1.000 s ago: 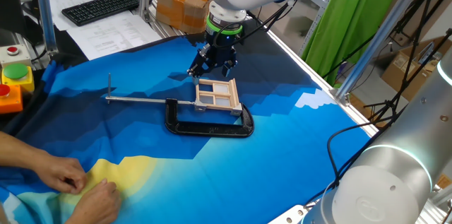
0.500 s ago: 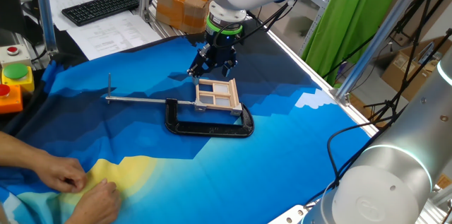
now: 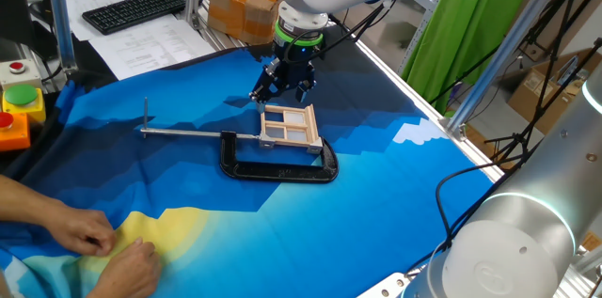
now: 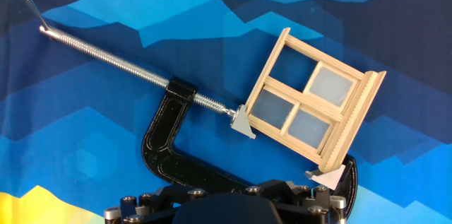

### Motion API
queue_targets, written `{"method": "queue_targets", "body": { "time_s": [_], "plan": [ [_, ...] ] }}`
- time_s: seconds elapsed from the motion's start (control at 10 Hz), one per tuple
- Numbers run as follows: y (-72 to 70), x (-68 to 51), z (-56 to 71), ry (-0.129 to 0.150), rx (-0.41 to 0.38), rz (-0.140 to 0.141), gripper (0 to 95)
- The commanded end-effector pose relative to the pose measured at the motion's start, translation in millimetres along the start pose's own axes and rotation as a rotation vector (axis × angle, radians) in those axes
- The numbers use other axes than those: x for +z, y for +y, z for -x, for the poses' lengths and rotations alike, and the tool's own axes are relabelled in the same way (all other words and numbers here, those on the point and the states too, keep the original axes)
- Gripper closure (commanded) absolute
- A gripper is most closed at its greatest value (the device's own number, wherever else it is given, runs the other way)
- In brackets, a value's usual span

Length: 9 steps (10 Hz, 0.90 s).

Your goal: Close a sliding window

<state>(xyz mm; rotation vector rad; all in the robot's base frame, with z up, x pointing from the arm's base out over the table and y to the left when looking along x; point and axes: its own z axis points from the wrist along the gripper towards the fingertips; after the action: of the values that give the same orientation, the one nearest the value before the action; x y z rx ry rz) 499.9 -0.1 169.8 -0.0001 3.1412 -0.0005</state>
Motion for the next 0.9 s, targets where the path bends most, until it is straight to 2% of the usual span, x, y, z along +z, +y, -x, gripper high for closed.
{"method": "queue_targets", "body": {
  "time_s": [0.1,0.2,0.6,0.9],
  "plan": [
    [0.1,-0.2,0.7,0.001,0.156,0.011,0.0],
    [1.1,0.0,-0.4,0.003,0.156,0.012,95.0],
    [15.8,0.8,-19.0,0.003,0.186,0.012,95.0],
    [19.9,0.0,-22.1,0.009,0.186,0.014,95.0]
  ]
}}
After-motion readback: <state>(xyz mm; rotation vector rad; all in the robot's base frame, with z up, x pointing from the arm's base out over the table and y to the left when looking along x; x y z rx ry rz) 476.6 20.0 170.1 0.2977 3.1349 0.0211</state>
